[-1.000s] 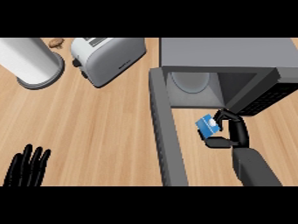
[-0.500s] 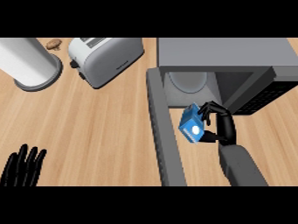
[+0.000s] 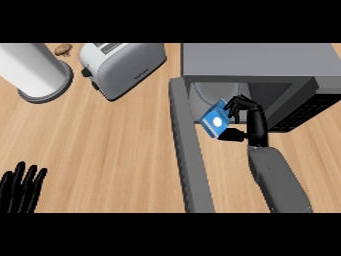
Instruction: Pick up the milk, place it into the microwave and close the microwave
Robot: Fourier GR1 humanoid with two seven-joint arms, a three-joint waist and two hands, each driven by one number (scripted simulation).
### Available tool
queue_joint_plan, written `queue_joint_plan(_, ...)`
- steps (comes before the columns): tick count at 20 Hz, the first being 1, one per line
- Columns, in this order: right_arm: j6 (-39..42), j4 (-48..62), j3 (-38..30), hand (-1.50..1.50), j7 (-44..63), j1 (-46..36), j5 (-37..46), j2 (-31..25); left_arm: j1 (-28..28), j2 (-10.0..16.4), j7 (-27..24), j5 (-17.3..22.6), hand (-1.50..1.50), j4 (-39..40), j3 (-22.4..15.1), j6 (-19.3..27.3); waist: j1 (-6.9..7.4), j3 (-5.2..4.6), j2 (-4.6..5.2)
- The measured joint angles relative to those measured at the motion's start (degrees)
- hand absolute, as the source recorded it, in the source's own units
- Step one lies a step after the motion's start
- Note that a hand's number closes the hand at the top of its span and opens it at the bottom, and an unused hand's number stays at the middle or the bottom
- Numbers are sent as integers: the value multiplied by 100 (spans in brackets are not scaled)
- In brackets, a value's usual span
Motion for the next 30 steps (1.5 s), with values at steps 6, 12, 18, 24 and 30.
queue_joint_plan(6,-374,919,-106,150,282,-841,306,-198,-94,-88,13,-75,-150,109,32,-69,51,3,21)
queue_joint_plan(12,-948,2009,-230,150,462,-1719,664,-455,-176,-37,75,31,-150,140,137,-236,161,6,63)
queue_joint_plan(18,-1414,2896,-353,150,545,-2369,883,-729,-193,-83,-17,-58,-150,266,58,-345,298,11,125)
queue_joint_plan(24,-2167,3377,-357,150,756,-2763,1111,-946,-421,1,97,-349,-150,385,123,-202,425,17,199)
queue_joint_plan(30,-2724,3716,-297,-150,983,-3056,1312,-1083,-562,60,172,-578,-150,417,95,-138,560,20,258)
